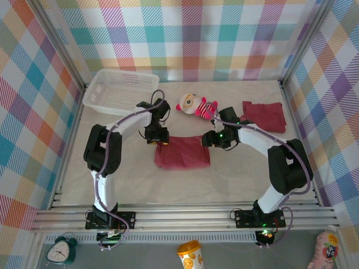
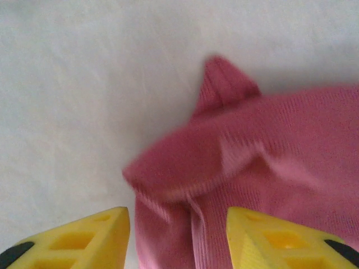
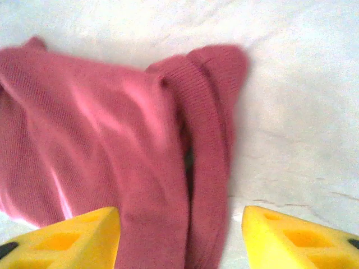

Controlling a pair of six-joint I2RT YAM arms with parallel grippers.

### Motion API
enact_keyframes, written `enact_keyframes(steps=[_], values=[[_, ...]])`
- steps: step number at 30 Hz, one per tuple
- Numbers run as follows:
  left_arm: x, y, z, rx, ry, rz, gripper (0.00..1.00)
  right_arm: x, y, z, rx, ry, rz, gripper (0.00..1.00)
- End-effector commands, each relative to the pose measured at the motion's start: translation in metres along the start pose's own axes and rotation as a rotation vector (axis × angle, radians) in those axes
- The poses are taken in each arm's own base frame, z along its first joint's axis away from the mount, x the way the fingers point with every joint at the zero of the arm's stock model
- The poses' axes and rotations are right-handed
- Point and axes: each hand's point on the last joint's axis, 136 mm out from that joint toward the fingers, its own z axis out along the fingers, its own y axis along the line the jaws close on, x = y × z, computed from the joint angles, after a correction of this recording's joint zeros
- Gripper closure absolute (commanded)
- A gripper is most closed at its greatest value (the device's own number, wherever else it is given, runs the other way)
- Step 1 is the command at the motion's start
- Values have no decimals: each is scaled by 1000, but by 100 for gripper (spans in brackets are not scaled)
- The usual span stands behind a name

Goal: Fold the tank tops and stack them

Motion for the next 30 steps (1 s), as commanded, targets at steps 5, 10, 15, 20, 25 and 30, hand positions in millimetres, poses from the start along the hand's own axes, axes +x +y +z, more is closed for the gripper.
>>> enact_keyframes(steps=[5,10,15,20,25,30], values=[[43,-8,3,163,67,-98,48,19,-6,13,-24,35,18,34],[43,-15,22,213,82,-97,51,22,-5,18,-41,56,31,34],[41,-23,23,257,89,-90,71,25,-5,20,-48,66,38,35],[39,-30,17,291,79,-73,92,27,-4,24,-62,78,50,36],[30,-57,-3,449,37,-86,100,31,-6,25,-60,89,58,38],[30,-66,-18,532,-2,-92,100,33,-5,28,-74,94,77,39]])
